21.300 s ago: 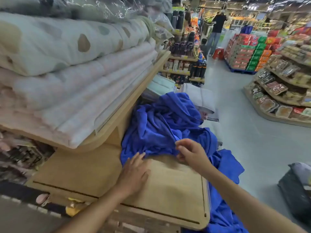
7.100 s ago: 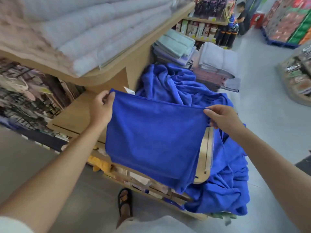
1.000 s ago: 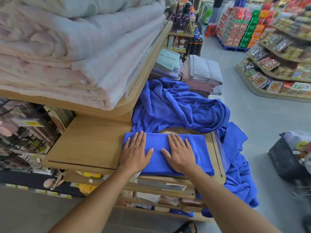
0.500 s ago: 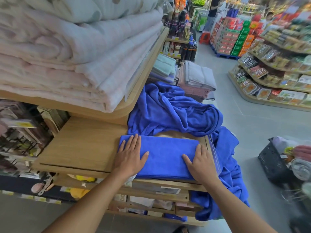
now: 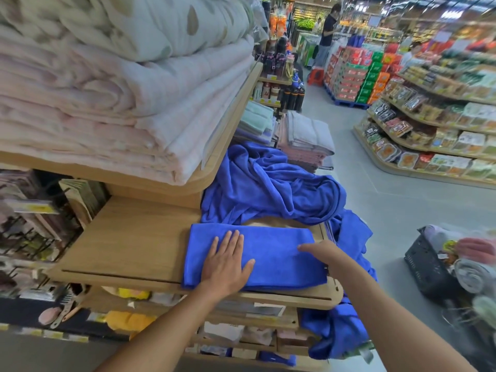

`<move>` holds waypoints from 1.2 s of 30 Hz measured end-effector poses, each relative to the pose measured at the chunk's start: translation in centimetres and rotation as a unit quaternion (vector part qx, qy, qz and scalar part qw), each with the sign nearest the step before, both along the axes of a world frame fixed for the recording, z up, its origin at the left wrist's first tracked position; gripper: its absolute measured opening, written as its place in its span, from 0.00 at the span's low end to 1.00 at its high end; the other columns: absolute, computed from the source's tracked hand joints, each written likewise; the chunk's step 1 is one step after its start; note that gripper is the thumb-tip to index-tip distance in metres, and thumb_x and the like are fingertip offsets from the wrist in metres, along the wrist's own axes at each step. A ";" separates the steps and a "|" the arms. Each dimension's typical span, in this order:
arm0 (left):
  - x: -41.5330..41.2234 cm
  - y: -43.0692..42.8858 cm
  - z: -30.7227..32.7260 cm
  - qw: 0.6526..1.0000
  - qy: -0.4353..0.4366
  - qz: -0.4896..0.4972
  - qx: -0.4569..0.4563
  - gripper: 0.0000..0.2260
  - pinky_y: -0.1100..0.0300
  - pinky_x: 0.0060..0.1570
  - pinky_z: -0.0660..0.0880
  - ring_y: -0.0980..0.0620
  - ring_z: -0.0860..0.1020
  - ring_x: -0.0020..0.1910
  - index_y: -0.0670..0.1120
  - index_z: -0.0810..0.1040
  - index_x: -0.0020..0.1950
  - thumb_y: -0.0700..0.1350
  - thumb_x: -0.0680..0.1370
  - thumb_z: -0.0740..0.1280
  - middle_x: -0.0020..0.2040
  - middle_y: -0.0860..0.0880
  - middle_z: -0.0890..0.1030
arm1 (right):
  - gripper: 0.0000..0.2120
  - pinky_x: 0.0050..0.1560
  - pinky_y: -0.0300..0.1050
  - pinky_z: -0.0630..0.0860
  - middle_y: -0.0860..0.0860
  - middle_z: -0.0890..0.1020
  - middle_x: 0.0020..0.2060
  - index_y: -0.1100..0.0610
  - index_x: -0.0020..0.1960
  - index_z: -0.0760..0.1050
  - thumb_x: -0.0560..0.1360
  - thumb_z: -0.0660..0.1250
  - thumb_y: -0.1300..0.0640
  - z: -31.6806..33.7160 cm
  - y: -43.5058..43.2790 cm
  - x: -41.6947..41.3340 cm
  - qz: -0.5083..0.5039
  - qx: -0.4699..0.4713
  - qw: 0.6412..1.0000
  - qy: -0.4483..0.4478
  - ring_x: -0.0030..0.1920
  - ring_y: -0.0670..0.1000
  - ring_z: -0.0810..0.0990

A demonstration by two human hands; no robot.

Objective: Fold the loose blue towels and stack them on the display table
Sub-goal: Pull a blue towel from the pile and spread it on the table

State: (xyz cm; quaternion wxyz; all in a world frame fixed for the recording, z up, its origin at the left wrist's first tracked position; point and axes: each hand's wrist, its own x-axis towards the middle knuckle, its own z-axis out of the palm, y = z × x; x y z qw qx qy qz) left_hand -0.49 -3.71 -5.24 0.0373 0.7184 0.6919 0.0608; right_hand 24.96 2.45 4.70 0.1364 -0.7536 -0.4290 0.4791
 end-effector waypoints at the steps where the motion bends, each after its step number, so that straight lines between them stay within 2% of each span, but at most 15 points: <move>1: 0.0 0.0 0.1 1.000 -0.001 -0.001 0.000 0.41 0.46 0.80 0.39 0.50 0.44 0.82 0.46 0.49 0.83 0.68 0.76 0.37 0.84 0.48 0.49 | 0.24 0.38 0.44 0.77 0.54 0.82 0.50 0.61 0.62 0.75 0.73 0.78 0.50 0.5 -0.3 0.0 -0.044 -0.021 0.996 0.070 0.45 0.54 0.82; 4: 0.0 0.0 0.3 1.000 -0.003 -0.001 -0.004 0.41 0.46 0.80 0.39 0.50 0.43 0.82 0.46 0.48 0.83 0.68 0.76 0.36 0.84 0.48 0.48 | 0.18 0.39 0.47 0.81 0.56 0.86 0.46 0.59 0.58 0.80 0.73 0.78 0.51 2.1 -1.2 -0.3 -0.083 -0.049 0.978 0.186 0.44 0.55 0.85; 8: 0.1 -0.1 0.2 1.000 0.003 0.000 0.002 0.41 0.46 0.80 0.40 0.50 0.44 0.82 0.46 0.49 0.83 0.67 0.76 0.36 0.84 0.49 0.49 | 0.14 0.55 0.53 0.81 0.57 0.88 0.49 0.59 0.59 0.80 0.76 0.74 0.55 4.5 -1.7 -2.6 -0.025 0.027 0.967 0.251 0.53 0.58 0.86; 13: -0.3 -0.4 0.7 1.000 -0.003 -0.018 0.009 0.36 0.47 0.79 0.39 0.50 0.45 0.82 0.47 0.50 0.83 0.65 0.81 0.41 0.84 0.50 0.50 | 0.12 0.45 0.48 0.79 0.57 0.87 0.46 0.60 0.59 0.79 0.76 0.72 0.59 7.8 -1.9 -7.9 0.099 0.086 0.956 0.264 0.40 0.53 0.83; 17: -2.4 -1.3 2.3 0.992 -0.092 0.027 0.086 0.28 0.46 0.80 0.46 0.50 0.51 0.82 0.48 0.61 0.81 0.59 0.84 0.52 0.82 0.51 0.59 | 0.07 0.33 0.42 0.75 0.50 0.76 0.28 0.57 0.48 0.72 0.76 0.70 0.59 8.7 -1.4 -12.5 0.153 0.093 0.964 0.196 0.27 0.48 0.73; 20: -5.7 -2.5 3.3 0.925 -0.333 0.127 0.134 0.21 0.50 0.78 0.56 0.48 0.60 0.80 0.44 0.67 0.78 0.48 0.86 0.56 0.79 0.47 0.66 | 0.06 0.25 0.39 0.71 0.49 0.74 0.24 0.57 0.43 0.70 0.75 0.67 0.61 8.7 -0.9 -16.2 0.201 0.108 0.960 0.163 0.21 0.47 0.71; 23: -8.2 -3.3 3.5 0.801 -0.547 0.222 0.100 0.17 0.51 0.74 0.64 0.48 0.72 0.72 0.47 0.74 0.73 0.48 0.87 0.55 0.71 0.48 0.76 | 0.06 0.29 0.40 0.76 0.52 0.77 0.27 0.58 0.42 0.72 0.75 0.67 0.60 7.5 -1.0 -20.3 0.255 0.103 0.954 0.119 0.24 0.49 0.77; 26: -9.0 -3.5 3.5 0.752 -0.609 0.239 0.080 0.17 0.45 0.72 0.68 0.47 0.77 0.67 0.45 0.79 0.67 0.48 0.87 0.54 0.64 0.46 0.82 | 0.08 0.34 0.41 0.78 0.52 0.79 0.28 0.58 0.41 0.74 0.76 0.69 0.56 5.0 -1.5 -23.9 0.272 0.061 0.958 0.069 0.29 0.50 0.80; 28: -9.4 -3.1 3.4 0.728 -0.634 0.252 0.068 0.17 0.44 0.72 0.67 0.44 0.77 0.67 0.41 0.80 0.64 0.46 0.87 0.55 0.64 0.43 0.82 | 0.10 0.35 0.41 0.76 0.53 0.80 0.35 0.58 0.47 0.75 0.78 0.68 0.50 3.4 -1.9 -25.1 0.277 0.015 0.959 0.055 0.33 0.50 0.81; 30: -10.1 -2.7 3.9 0.697 -0.661 0.272 0.053 0.14 0.45 0.73 0.67 0.45 0.75 0.69 0.43 0.79 0.65 0.45 0.86 0.57 0.67 0.42 0.80 | 0.12 0.35 0.42 0.73 0.55 0.78 0.41 0.59 0.50 0.74 0.82 0.61 0.50 2.2 -2.1 -25.2 0.268 -0.015 0.957 0.111 0.35 0.52 0.79; 31: -10.4 -2.5 3.9 0.694 -0.665 0.272 0.044 0.14 0.47 0.74 0.66 0.46 0.74 0.70 0.43 0.77 0.68 0.43 0.86 0.58 0.70 0.43 0.77 | 0.12 0.36 0.44 0.71 0.56 0.77 0.42 0.61 0.52 0.75 0.83 0.58 0.53 1.6 -2.0 -24.5 0.272 0.024 0.954 0.125 0.38 0.54 0.79; 32: -10.8 -2.3 4.0 0.721 -0.639 0.267 0.044 0.15 0.48 0.75 0.64 0.46 0.71 0.73 0.43 0.74 0.72 0.43 0.86 0.58 0.73 0.44 0.74 | 0.13 0.41 0.46 0.72 0.57 0.79 0.46 0.62 0.57 0.77 0.84 0.58 0.55 0.9 -1.9 -23.3 0.292 0.117 0.945 0.087 0.43 0.56 0.80; 34: -11.0 -2.1 4.4 0.846 -0.479 0.221 0.075 0.20 0.53 0.76 0.62 0.49 0.67 0.76 0.44 0.68 0.77 0.45 0.85 0.57 0.76 0.49 0.69 | 0.16 0.59 0.47 0.70 0.56 0.81 0.61 0.60 0.68 0.76 0.83 0.60 0.55 -1.1 -2.1 -20.3 0.340 0.330 0.877 -0.076 0.61 0.57 0.79; 35: -10.4 -1.9 4.7 0.900 -0.386 0.176 0.103 0.22 0.54 0.75 0.62 0.50 0.65 0.77 0.45 0.66 0.78 0.47 0.84 0.56 0.77 0.49 0.68 | 0.19 0.67 0.46 0.66 0.56 0.78 0.68 0.60 0.72 0.73 0.83 0.61 0.54 -2.1 -2.3 -18.9 0.363 0.394 0.836 -0.122 0.68 0.58 0.75; 36: -9.5 -1.5 4.9 0.932 -0.319 0.123 0.118 0.23 0.55 0.76 0.60 0.50 0.62 0.78 0.44 0.64 0.79 0.47 0.84 0.56 0.79 0.48 0.65 | 0.23 0.73 0.48 0.61 0.57 0.73 0.73 0.61 0.75 0.70 0.83 0.61 0.51 -3.2 -2.7 -18.0 0.382 0.419 0.809 -0.154 0.74 0.59 0.70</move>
